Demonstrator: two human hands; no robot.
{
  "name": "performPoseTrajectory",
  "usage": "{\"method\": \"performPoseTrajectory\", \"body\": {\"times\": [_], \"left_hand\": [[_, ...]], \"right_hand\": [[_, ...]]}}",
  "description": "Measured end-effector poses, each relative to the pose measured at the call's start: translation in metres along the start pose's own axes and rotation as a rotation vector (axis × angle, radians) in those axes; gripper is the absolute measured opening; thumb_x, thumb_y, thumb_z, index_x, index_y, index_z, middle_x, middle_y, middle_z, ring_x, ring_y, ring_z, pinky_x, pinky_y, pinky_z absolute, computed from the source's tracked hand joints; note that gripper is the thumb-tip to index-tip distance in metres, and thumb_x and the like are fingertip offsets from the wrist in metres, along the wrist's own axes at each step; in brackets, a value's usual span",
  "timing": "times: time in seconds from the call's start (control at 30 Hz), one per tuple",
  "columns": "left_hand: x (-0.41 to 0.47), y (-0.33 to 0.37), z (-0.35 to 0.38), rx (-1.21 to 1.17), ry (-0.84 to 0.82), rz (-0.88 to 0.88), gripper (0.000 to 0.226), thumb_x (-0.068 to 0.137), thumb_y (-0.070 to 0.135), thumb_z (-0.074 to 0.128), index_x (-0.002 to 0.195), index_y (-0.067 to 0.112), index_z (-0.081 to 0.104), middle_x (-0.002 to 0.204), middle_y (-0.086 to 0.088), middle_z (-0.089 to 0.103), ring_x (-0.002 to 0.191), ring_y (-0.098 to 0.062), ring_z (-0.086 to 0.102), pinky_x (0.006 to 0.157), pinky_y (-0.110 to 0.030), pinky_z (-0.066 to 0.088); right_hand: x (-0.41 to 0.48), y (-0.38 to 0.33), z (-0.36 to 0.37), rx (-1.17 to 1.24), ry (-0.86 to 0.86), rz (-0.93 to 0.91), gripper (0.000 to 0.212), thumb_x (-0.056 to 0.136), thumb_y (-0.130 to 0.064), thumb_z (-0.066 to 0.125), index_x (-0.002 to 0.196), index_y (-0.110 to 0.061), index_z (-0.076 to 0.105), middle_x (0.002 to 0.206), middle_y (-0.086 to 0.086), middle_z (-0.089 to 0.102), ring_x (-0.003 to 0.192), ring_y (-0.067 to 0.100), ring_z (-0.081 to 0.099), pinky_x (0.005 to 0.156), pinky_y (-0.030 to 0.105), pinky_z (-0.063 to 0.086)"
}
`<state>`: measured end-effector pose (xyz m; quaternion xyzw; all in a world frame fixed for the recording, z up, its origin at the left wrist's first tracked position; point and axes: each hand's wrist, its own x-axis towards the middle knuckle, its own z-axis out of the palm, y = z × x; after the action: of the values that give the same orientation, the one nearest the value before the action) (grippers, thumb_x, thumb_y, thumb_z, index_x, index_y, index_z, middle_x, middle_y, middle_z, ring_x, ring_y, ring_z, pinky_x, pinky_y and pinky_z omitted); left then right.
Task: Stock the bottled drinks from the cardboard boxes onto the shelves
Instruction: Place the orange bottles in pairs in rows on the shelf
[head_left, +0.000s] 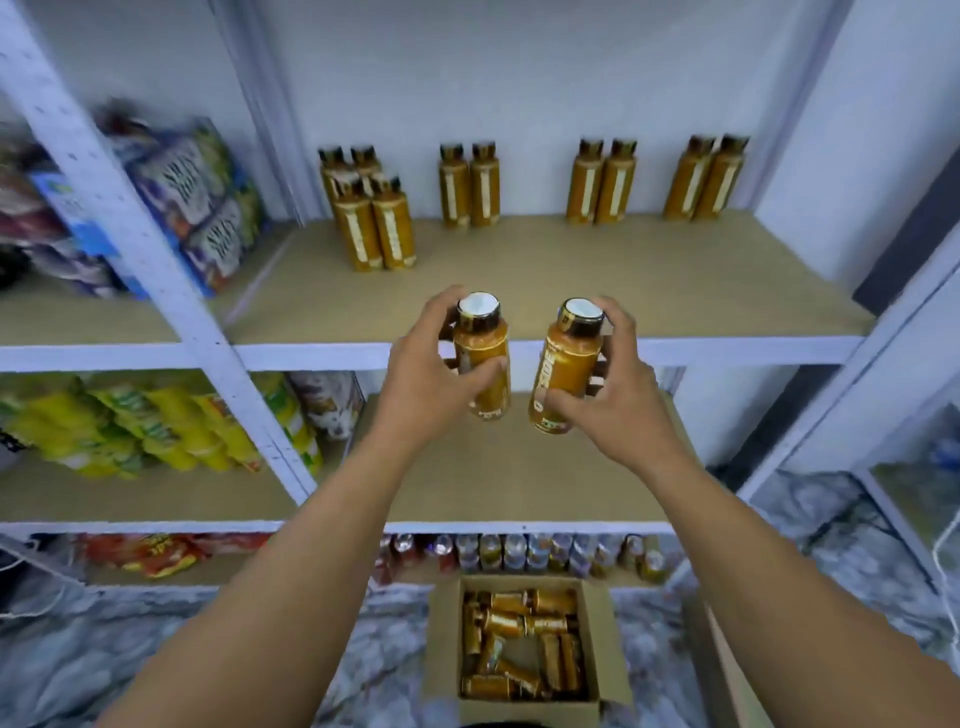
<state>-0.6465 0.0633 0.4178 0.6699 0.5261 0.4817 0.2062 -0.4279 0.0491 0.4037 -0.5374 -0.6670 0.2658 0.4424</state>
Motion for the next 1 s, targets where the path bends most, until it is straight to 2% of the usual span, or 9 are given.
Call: {"method": "performPoseTrajectory", "body": {"times": [0.13, 0.23, 0.3, 0.4, 0.47, 0.57, 0.67, 0.77, 1.0], "left_hand": [[0.038, 0.014, -0.020, -0.002, 0.038, -0.005, 0.075, 0.080, 0.030, 0.088, 0.139, 0.046, 0.045, 0.123, 0.025, 0.056, 0.114, 0.000, 0.054, 0.093, -0.025, 0.050], [0.066, 0.010, -0.028, 0.009, 0.042, -0.009, 0.072, 0.081, 0.028, 0.087, 0.138, 0.045, 0.045, 0.125, 0.023, 0.056, 0.119, -0.005, 0.053, 0.095, -0.029, 0.048], [0.083, 0.003, -0.029, 0.016, 0.042, -0.020, 0.074, 0.082, 0.027, 0.086, 0.140, 0.043, 0.044, 0.128, 0.019, 0.057, 0.120, -0.007, 0.053, 0.096, -0.031, 0.048], [0.106, -0.009, -0.028, 0.008, 0.036, -0.047, 0.074, 0.081, 0.025, 0.087, 0.140, 0.040, 0.044, 0.131, 0.016, 0.058, 0.120, -0.011, 0.055, 0.095, -0.032, 0.049], [0.117, -0.018, -0.025, 0.029, 0.016, -0.046, 0.073, 0.081, 0.024, 0.087, 0.139, 0.040, 0.046, 0.133, 0.015, 0.059, 0.122, -0.013, 0.056, 0.095, -0.034, 0.051], [0.126, -0.031, -0.020, 0.032, -0.015, -0.044, 0.072, 0.082, 0.023, 0.086, 0.140, 0.036, 0.047, 0.137, 0.010, 0.060, 0.126, -0.017, 0.055, 0.100, -0.037, 0.051], [0.134, -0.040, -0.017, 0.028, -0.032, -0.058, 0.072, 0.084, 0.023, 0.084, 0.144, 0.034, 0.045, 0.140, 0.009, 0.057, 0.130, -0.015, 0.052, 0.103, -0.036, 0.048], [0.144, -0.047, -0.014, 0.035, -0.069, -0.074, 0.074, 0.087, 0.025, 0.082, 0.148, 0.036, 0.041, 0.145, 0.009, 0.054, 0.134, -0.017, 0.050, 0.107, -0.043, 0.049], [0.158, -0.060, -0.010, 0.062, -0.120, -0.050, 0.085, 0.090, 0.031, 0.079, 0.156, 0.040, 0.027, 0.158, 0.010, 0.043, 0.142, -0.018, 0.044, 0.109, -0.041, 0.048]], "right_hand": [[0.045, -0.019, -0.004, 0.007, 0.041, -0.078, 0.100, 0.077, -0.020, 0.088, 0.146, -0.050, 0.023, 0.135, -0.013, 0.048, 0.118, 0.014, 0.055, 0.096, 0.033, 0.054], [0.078, -0.025, 0.002, 0.009, 0.058, -0.095, 0.101, 0.078, -0.018, 0.088, 0.149, -0.048, 0.023, 0.144, -0.005, 0.052, 0.115, 0.014, 0.056, 0.091, 0.030, 0.052], [0.097, -0.026, 0.007, -0.011, 0.043, -0.092, 0.102, 0.079, -0.016, 0.087, 0.150, -0.049, 0.022, 0.138, -0.006, 0.055, 0.110, 0.015, 0.059, 0.087, 0.029, 0.052], [0.120, -0.023, 0.014, -0.046, 0.001, -0.062, 0.105, 0.078, -0.015, 0.087, 0.149, -0.052, 0.019, 0.132, -0.007, 0.056, 0.112, 0.023, 0.063, 0.088, 0.036, 0.055], [0.131, -0.018, 0.019, -0.066, -0.025, -0.033, 0.106, 0.079, -0.013, 0.086, 0.150, -0.051, 0.017, 0.142, -0.003, 0.055, 0.121, 0.025, 0.060, 0.099, 0.041, 0.053], [0.141, -0.012, 0.025, -0.067, -0.050, 0.015, 0.109, 0.080, -0.010, 0.085, 0.152, -0.050, 0.015, 0.151, 0.000, 0.049, 0.132, 0.027, 0.054, 0.107, 0.047, 0.049], [0.151, -0.008, 0.028, -0.066, -0.074, 0.020, 0.110, 0.080, -0.009, 0.084, 0.155, -0.048, 0.013, 0.156, -0.001, 0.043, 0.139, 0.027, 0.047, 0.110, 0.048, 0.046], [0.159, -0.007, 0.033, -0.096, -0.093, 0.033, 0.113, 0.083, -0.012, 0.083, 0.157, -0.049, 0.006, 0.160, -0.003, 0.038, 0.143, 0.027, 0.043, 0.113, 0.050, 0.043], [0.163, -0.002, 0.046, -0.124, -0.080, 0.076, 0.110, 0.089, -0.018, 0.078, 0.157, -0.050, -0.002, 0.161, -0.004, 0.037, 0.143, 0.025, 0.044, 0.113, 0.046, 0.043]]}}
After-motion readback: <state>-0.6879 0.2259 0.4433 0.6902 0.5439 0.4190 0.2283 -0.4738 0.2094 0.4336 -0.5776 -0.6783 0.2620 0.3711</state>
